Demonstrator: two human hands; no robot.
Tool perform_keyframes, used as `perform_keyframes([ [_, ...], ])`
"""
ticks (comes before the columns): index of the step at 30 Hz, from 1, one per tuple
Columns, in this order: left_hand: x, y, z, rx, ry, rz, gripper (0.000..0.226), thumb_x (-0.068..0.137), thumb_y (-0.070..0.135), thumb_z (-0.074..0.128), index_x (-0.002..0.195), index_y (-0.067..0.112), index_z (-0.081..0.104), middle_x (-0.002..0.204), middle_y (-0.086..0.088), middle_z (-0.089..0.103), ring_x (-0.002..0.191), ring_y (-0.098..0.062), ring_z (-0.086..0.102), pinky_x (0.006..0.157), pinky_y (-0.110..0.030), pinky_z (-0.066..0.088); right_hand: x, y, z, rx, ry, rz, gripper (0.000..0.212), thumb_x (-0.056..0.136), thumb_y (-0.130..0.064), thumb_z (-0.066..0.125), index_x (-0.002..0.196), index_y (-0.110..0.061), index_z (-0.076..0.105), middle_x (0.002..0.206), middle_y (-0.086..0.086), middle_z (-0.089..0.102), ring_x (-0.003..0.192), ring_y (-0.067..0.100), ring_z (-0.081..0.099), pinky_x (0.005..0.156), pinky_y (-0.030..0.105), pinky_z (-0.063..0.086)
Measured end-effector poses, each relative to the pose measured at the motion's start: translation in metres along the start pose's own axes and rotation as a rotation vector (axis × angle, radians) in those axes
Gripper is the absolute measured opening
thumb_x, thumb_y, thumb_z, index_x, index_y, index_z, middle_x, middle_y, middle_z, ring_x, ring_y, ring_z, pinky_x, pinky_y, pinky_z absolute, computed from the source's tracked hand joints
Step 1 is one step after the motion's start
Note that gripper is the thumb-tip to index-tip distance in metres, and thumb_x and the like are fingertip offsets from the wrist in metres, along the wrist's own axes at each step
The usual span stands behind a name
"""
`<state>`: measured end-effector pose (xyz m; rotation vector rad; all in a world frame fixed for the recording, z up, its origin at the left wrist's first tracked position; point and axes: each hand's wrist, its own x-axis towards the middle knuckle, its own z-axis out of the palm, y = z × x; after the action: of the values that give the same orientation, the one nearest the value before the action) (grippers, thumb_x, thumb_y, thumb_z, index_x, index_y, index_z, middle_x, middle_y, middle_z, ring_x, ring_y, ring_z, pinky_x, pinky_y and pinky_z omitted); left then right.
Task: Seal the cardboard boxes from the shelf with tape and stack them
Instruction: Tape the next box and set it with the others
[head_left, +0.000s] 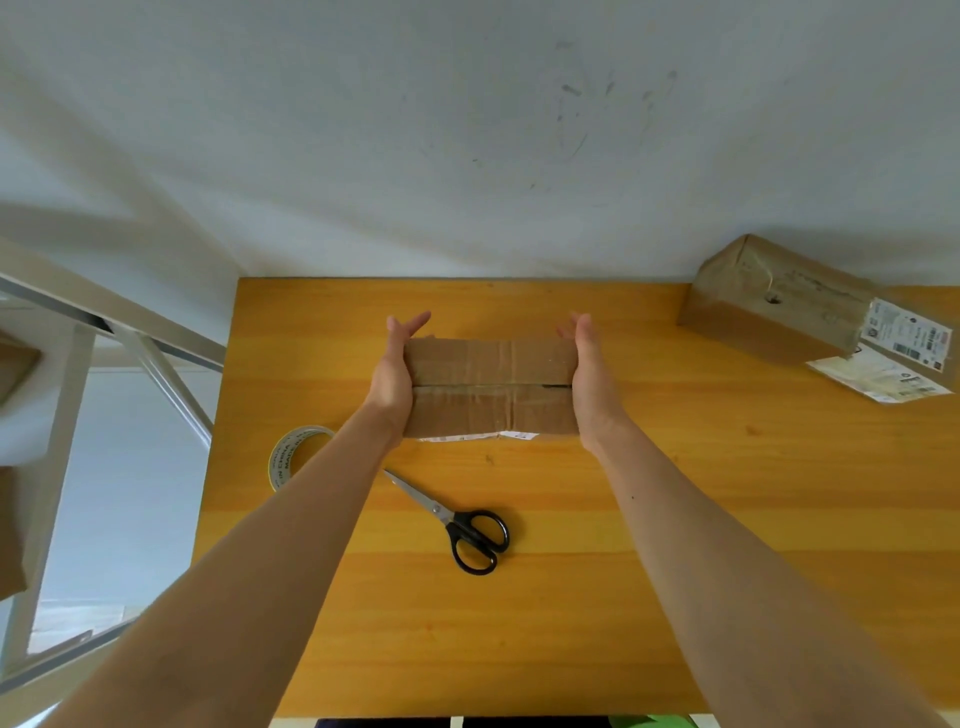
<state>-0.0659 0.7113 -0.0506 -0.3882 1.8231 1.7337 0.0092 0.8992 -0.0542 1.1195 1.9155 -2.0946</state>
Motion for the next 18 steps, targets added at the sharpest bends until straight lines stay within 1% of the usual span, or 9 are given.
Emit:
perform_keyframes([
  [2,-0.002,-0.001,0.004,0.091,0.141,0.065,0.052,0.097,0.061,0.015,0.12,0.04,0.057,0.114,-0.001,0.061,0.1,-0.02,0.059,0.076,-0.032,0.051,-0.001,-0.002,0.001,-0.066,0.046,-0.046,0.067,0.097,-0.062,0.022,0.153,-0.025,0.025,0.158,-0.006,0.026,0.144,0.016,0.024,0.108,0.029,0.018],
  [4,-0.006,-0.001,0.007,0.166,0.286,0.196,0.047,0.1,0.055,0.02,0.114,0.031,0.058,0.111,0.0,0.061,0.104,-0.019,0.056,0.085,-0.032,0.044,-0.003,-0.007,0.001,-0.18,0.105,-0.122,0.058,0.103,-0.051,0.026,0.151,-0.018,0.029,0.156,-0.001,0.03,0.142,0.017,0.028,0.105,0.024,0.021],
  [7,-0.017,0.004,-0.001,0.158,0.359,0.305,0.037,0.101,0.047,0.029,0.108,0.025,0.058,0.107,0.001,0.063,0.104,-0.016,0.057,0.091,-0.034,0.046,-0.012,-0.016,-0.003,-0.464,0.21,-0.288,0.057,0.103,-0.047,0.03,0.149,-0.014,0.032,0.153,0.004,0.037,0.139,0.021,0.035,0.108,0.028,0.026],
  [9,-0.029,0.003,-0.019,0.255,0.373,0.373,0.029,0.101,0.041,0.036,0.103,0.025,0.059,0.098,0.004,0.064,0.095,-0.014,0.059,0.082,-0.033,0.05,-0.022,-0.024,-0.004,-0.646,0.295,-0.427,0.053,0.103,-0.045,0.034,0.145,-0.013,0.037,0.147,0.006,0.044,0.133,0.023,0.042,0.105,0.031,0.032],
  [12,-0.052,-0.015,-0.063,0.641,0.35,0.579,0.02,0.098,0.034,0.047,0.09,0.021,0.059,0.086,0.005,0.06,0.084,-0.017,0.057,0.062,-0.029,0.045,-0.043,-0.028,0.009,-0.749,0.326,-0.644,0.044,0.104,-0.035,0.039,0.137,-0.008,0.046,0.138,0.009,0.051,0.127,0.025,0.047,0.103,0.034,0.039],
  [14,-0.066,-0.035,-0.095,0.925,0.285,0.685,0.026,0.095,0.036,0.053,0.083,0.014,0.061,0.085,0.003,0.056,0.087,-0.02,0.053,0.059,-0.029,0.042,-0.06,-0.022,0.026,-0.772,0.317,-0.763,0.036,0.103,-0.027,0.044,0.129,-0.005,0.052,0.131,0.011,0.055,0.12,0.026,0.052,0.098,0.037,0.046],
  [15,-0.071,-0.046,-0.108,1.048,0.239,0.698,0.028,0.092,0.039,0.058,0.084,0.013,0.063,0.087,0.001,0.057,0.09,-0.022,0.052,0.061,-0.032,0.044,-0.071,-0.018,0.035,-0.791,0.317,-0.829,0.031,0.101,-0.022,0.048,0.124,-0.002,0.056,0.124,0.013,0.058,0.113,0.028,0.056,0.091,0.039,0.05],
  [16,-0.076,-0.056,-0.119,1.162,0.191,0.686,0.03,0.089,0.042,0.062,0.087,0.012,0.065,0.092,-0.001,0.06,0.094,-0.024,0.053,0.067,-0.035,0.046,-0.081,-0.014,0.045,-0.813,0.313,-0.898,0.026,0.1,-0.017,0.05,0.117,0.0,0.059,0.117,0.015,0.06,0.103,0.029,0.059,0.082,0.04,0.053],
  [18,-0.079,-0.072,-0.135,1.37,0.095,0.594,0.035,0.086,0.044,0.064,0.101,0.013,0.065,0.109,-0.004,0.06,0.11,-0.027,0.051,0.086,-0.038,0.044,-0.101,-0.003,0.065,-0.857,0.255,-1.028,0.017,0.095,-0.007,0.054,0.106,0.002,0.062,0.106,0.016,0.062,0.088,0.029,0.061,0.071,0.038,0.053],
])
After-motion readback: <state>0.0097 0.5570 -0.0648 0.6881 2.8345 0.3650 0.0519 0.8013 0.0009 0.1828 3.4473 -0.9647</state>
